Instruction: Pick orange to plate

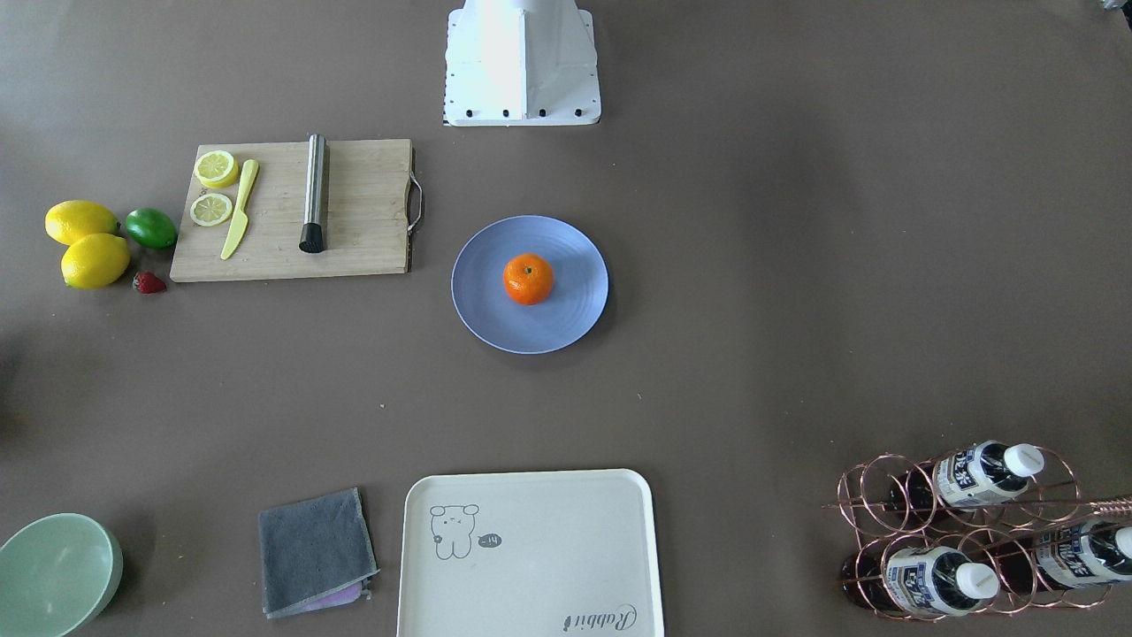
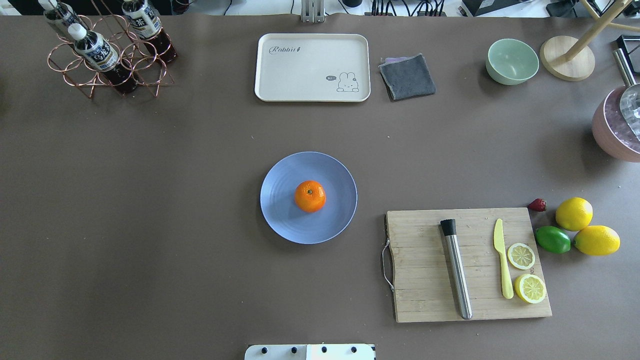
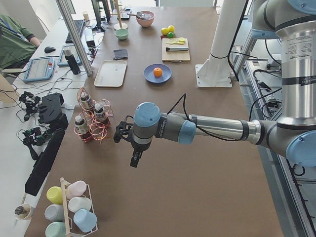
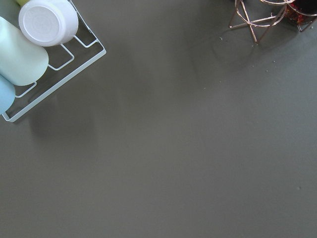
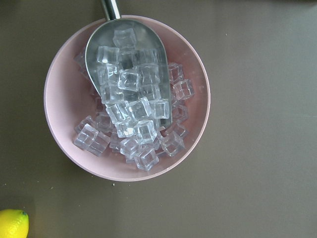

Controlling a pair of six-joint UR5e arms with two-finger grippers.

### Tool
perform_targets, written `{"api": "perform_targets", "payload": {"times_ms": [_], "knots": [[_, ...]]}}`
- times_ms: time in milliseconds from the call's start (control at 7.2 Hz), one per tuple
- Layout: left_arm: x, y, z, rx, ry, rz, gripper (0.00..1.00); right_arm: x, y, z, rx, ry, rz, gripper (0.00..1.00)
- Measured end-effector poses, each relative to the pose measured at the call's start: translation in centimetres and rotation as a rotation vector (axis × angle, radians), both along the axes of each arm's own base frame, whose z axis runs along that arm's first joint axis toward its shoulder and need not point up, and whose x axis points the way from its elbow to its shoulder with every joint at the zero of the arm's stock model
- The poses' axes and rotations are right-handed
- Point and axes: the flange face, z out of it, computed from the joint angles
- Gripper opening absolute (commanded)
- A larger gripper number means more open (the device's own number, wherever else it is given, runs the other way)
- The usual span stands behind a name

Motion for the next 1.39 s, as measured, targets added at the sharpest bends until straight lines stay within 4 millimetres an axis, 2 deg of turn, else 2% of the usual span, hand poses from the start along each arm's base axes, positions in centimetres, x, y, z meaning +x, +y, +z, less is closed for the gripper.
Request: {"api": "perform_targets", "payload": {"times_ms": [1389], "knots": [[-0.04, -0.25, -0.08, 0.000, -0.005, -0.001, 0.98, 0.35, 0.18, -0.01, 0.002, -0.036, 0.015, 1.00]]}}
